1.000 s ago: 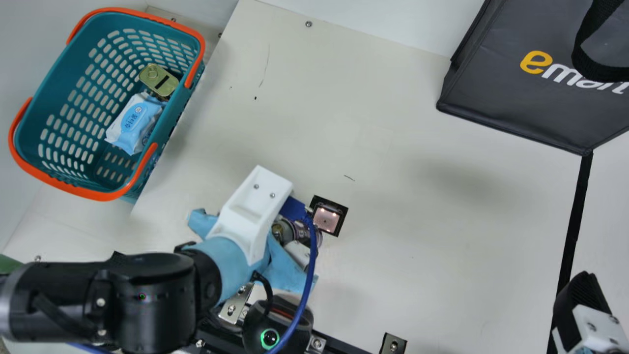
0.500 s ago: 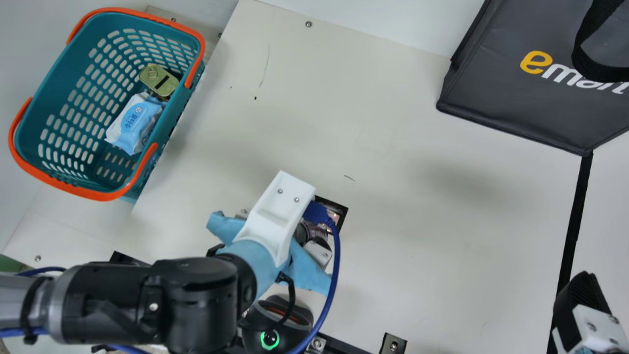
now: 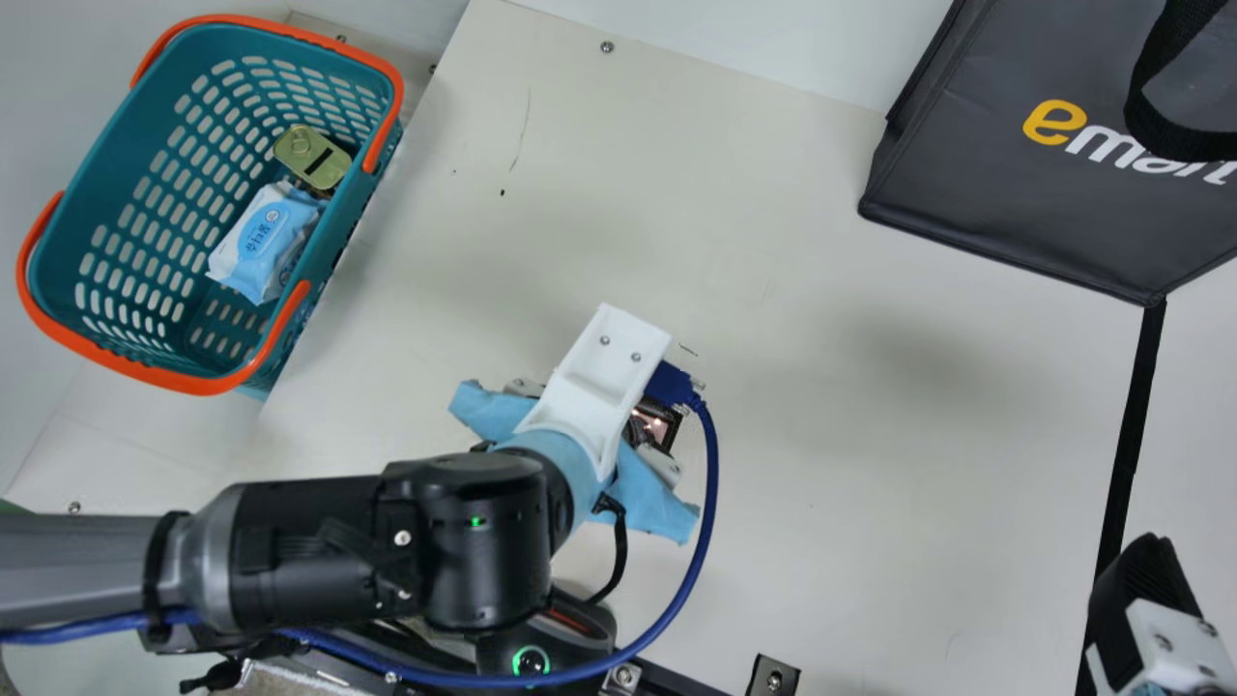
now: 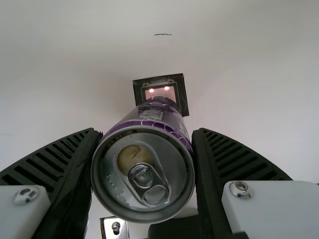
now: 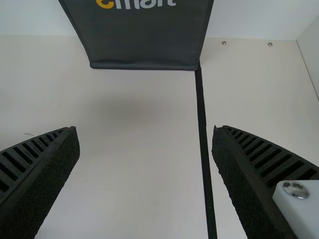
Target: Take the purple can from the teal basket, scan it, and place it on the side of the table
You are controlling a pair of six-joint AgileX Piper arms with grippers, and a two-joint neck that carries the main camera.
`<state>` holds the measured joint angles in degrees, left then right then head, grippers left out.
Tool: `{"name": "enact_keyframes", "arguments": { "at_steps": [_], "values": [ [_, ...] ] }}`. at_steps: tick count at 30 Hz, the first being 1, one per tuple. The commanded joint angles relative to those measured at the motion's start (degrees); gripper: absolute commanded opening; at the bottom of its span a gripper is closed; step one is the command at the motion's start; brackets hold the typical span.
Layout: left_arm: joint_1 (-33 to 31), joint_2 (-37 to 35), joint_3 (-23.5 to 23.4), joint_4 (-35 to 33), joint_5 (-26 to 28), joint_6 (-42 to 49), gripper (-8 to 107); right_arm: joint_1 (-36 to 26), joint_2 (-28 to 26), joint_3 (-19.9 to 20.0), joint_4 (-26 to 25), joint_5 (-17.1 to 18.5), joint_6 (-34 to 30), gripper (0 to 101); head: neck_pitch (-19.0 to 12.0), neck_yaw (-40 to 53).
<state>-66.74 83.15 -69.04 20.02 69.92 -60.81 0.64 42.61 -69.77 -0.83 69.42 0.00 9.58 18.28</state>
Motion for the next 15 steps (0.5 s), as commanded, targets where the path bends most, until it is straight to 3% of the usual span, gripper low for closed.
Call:
{"name": "enact_keyframes", "arguments": {
  "at_steps": [1,12,15],
  "values": [
    [0.15,0.54,-0.30,-0.18,-0.02,0.24,-8,0.00,0.00,0.00,0.00,0.00,0.00,95,-1.66,0.14],
    [0.71,2.96,-1.47,-0.52,-0.02,0.90,-8,0.00,0.00,0.00,0.00,0.00,0.00,95,-1.66,0.14],
    [0.84,3.35,-1.69,-0.52,-0.02,0.99,2,0.00,0.00,0.00,0.00,0.00,0.00,95,-1.66,0.14]
  ]
}}
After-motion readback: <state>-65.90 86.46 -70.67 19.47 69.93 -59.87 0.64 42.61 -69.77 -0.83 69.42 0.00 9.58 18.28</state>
